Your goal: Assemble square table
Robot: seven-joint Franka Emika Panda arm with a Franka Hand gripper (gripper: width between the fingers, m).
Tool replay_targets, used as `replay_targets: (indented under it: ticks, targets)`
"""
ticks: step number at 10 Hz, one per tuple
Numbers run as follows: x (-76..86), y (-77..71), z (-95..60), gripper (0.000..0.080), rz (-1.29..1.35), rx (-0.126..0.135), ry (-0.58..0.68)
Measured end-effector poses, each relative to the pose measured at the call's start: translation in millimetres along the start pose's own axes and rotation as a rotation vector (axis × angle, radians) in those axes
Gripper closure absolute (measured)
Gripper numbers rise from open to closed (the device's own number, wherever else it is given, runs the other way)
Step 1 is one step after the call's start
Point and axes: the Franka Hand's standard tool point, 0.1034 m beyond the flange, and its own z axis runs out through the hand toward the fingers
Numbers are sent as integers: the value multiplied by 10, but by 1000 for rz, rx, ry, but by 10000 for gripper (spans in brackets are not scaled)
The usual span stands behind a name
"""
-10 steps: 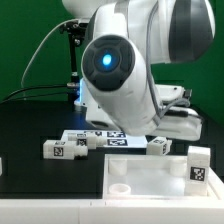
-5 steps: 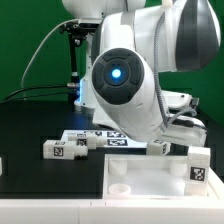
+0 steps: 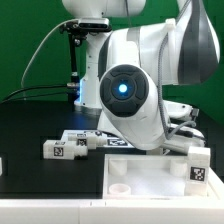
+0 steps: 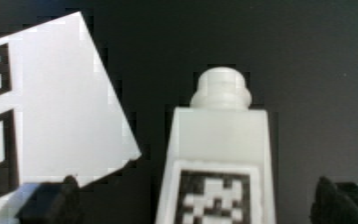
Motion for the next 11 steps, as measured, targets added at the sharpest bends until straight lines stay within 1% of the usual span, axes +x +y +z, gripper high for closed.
replay_targets:
  ticks: [1,2,4,5,6,7,8,9,10,11]
  targets:
    - [7,10,-11,177,2,2,1]
    - [8,13,-12,177,2,2,1]
    - [26,6,-19,521,2,4,14]
    - [26,-7,-31,521,-1,7,28]
    - [3,11,-62,518,-6,6,15]
    - [-58,36,-277,518,-29,12,15]
    - [-131,67,-573,517,-73,8,81]
    - [-243,95,-857,517,-117,2,149]
    - [-318,103,-1054,517,-139,4,196]
    - [-315,58,-1177,517,-153,-8,293]
